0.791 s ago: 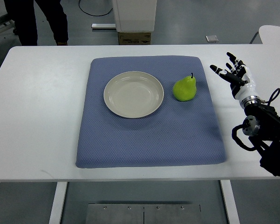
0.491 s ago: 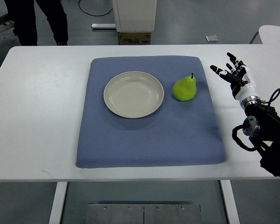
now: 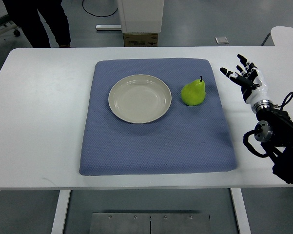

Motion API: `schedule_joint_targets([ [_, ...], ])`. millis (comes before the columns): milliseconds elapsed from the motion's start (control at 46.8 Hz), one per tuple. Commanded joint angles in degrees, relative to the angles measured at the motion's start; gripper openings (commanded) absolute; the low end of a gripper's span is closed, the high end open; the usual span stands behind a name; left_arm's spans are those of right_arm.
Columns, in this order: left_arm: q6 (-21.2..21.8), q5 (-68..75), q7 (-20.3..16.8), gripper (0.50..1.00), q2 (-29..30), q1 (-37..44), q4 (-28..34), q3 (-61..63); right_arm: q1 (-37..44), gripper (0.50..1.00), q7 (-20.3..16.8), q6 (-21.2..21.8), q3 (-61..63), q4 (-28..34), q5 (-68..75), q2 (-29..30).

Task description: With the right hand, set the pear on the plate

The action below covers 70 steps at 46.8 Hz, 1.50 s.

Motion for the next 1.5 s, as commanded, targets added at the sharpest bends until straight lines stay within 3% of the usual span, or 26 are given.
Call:
schedule_joint_targets([
  [0,0.0,0.0,0.0,1.000,0.0,0.0,0.0,0.0,0.2,1.000,-0.1,0.0,0.0,0.0,0.0,-0.1],
  [513,0.0,0.0,0.0,1.000,0.0,0.0,0.0,0.0,0.1,1.000,0.1,0.0,-0.4,0.1,0.0,0.2],
  [748,0.0,0.0,0.0,1.000,0.0,0.0,0.0,0.0,-0.4,1.000,3.0,0.1,-0.8,0.0,0.0,0.0],
  [1132,0.0,0.0,0.0,1.000,0.0,0.0,0.0,0.0,-0.4,1.000,3.2,0.4,-2.2,0.2,-0.1,-0.3],
  [1325,0.0,0.0,0.0,1.000,0.0,0.0,0.0,-0.1,-0.4,1.000,3.7,4.9,-4.1,0.5,-0.1,-2.2],
  [1474,0.0,0.0,0.0,1.000,0.0,0.0,0.0,0.0,-0.2,1.000,7.6,5.7,-7.9,0.6,-0.3,-3.2],
])
